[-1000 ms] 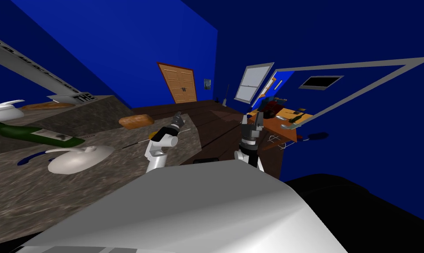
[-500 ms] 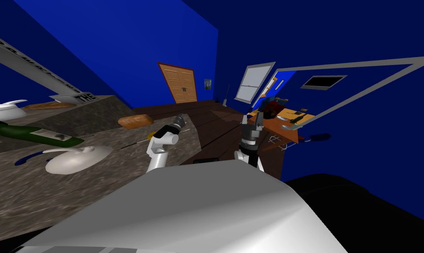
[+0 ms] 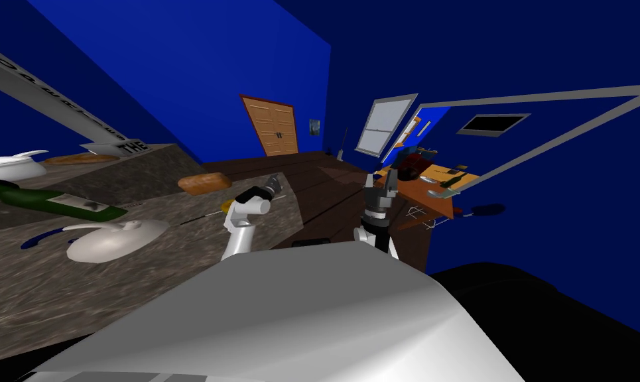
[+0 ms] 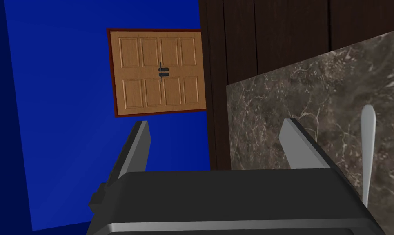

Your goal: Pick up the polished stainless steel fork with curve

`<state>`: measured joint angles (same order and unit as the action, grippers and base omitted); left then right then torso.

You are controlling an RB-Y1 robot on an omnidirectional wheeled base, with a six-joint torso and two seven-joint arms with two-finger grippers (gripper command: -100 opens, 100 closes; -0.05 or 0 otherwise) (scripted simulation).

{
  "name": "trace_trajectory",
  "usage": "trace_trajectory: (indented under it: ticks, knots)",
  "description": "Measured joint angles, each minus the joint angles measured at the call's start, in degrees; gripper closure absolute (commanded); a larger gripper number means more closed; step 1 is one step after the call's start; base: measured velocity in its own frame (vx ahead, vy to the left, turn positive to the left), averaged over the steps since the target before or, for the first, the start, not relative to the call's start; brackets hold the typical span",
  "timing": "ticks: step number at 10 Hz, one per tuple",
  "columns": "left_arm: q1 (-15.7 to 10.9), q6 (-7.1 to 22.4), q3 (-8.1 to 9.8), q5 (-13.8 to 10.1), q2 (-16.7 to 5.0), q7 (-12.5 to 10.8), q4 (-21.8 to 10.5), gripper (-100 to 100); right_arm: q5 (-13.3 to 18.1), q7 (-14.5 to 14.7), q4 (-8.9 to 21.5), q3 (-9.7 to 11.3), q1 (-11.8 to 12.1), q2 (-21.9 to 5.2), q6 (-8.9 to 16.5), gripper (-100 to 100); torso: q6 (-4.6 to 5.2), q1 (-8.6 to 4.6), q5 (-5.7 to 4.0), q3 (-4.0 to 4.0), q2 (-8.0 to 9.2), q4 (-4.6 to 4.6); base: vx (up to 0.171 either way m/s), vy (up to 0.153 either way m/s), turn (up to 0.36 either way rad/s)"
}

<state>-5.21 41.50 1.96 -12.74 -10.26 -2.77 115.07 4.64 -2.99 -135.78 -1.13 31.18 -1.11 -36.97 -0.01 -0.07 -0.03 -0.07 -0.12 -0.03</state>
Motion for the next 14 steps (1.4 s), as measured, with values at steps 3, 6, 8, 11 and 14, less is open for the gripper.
trace_trajectory:
  ticks: [3, 6, 8, 11, 14]
  knots:
    - [-1.9, 5.1, 0.57, -0.6, -0.5, -0.2, -1.4, -100, 0.0, 0.0, 0.0, 0.0, 0.0, 0.0, 0.0, 0, 0.0, 0.02, 0.01, 0.0, 0.0, 0.0, 0.023, -0.018, 0.023]
    - [-3.5, 9.4, 0.84, -0.8, -0.5, -0.3, -3.3, -100, 0.0, 0.0, 0.0, 0.0, 0.0, 0.0, 0.0, 0, 0.0, 0.04, 0.01, -0.01, -0.01, 0.0, 0.026, -0.014, 0.023]
    - [-4.5, 12.0, 1.08, -0.9, -0.7, -0.4, -4.5, -100, 0.0, 0.0, 0.0, 0.0, 0.0, 0.0, 0.0, 0, -0.01, 0.06, 0.01, -0.01, -0.02, 0.0, 0.036, -0.013, 0.037]
    - [-6.1, 16.4, 1.62, -1.3, -1.1, -0.5, -6.2, -100, 0.0, 0.0, 0.0, 0.0, 0.0, 0.0, 0.0, 0, -0.01, 0.09, 0.02, 0.0, -0.01, 0.0, 0.029, -0.006, 0.028]
    - [-7.8, 21.1, 2.09, -1.4, -1.3, -0.8, -7.7, -100, 0.0, 0.0, 0.0, 0.0, 0.0, 0.0, 0.0, 0, -0.01, 0.11, 0.02, -0.01, -0.02, 0.0, 0.03, -0.002, 0.021]
